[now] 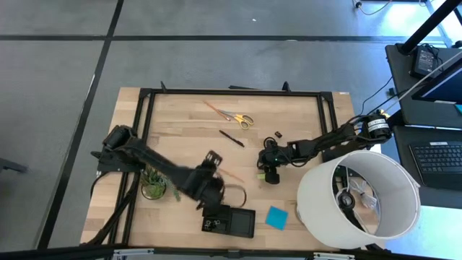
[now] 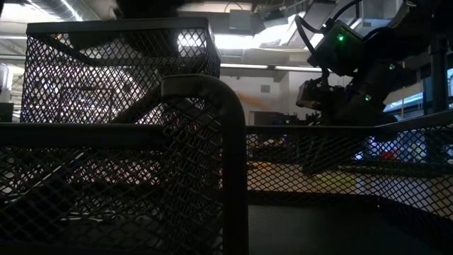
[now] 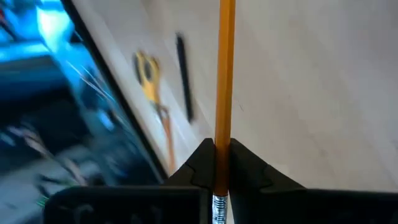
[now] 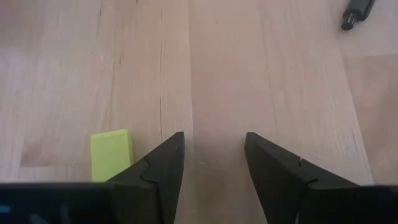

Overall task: Pick and place office supplies into organizer
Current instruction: Put the bottom yellow pencil on the black desk organizer

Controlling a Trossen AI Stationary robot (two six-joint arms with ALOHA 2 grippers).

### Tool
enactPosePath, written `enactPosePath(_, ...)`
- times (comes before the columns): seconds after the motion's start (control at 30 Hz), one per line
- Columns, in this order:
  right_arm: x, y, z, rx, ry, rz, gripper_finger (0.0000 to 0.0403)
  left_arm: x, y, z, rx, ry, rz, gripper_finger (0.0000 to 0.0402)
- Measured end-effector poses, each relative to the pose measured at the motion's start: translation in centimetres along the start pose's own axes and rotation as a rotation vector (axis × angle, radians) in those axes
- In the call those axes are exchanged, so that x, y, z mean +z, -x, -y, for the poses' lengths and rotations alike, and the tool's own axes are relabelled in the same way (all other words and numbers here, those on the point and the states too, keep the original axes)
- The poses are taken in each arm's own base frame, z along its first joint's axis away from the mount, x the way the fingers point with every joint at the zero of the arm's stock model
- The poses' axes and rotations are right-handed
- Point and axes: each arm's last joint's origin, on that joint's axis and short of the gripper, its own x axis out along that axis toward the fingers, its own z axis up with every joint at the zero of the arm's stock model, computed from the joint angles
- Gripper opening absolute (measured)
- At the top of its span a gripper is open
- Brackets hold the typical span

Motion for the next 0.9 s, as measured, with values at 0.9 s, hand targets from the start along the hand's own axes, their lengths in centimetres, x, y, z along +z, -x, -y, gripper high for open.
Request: enactPosePath(0.9,0.3,0.0,0.0,0.002,-0.111,0.035,0.0175,-1.0,10.9,6.4,0.404,-0.376,0.156,0.0016)
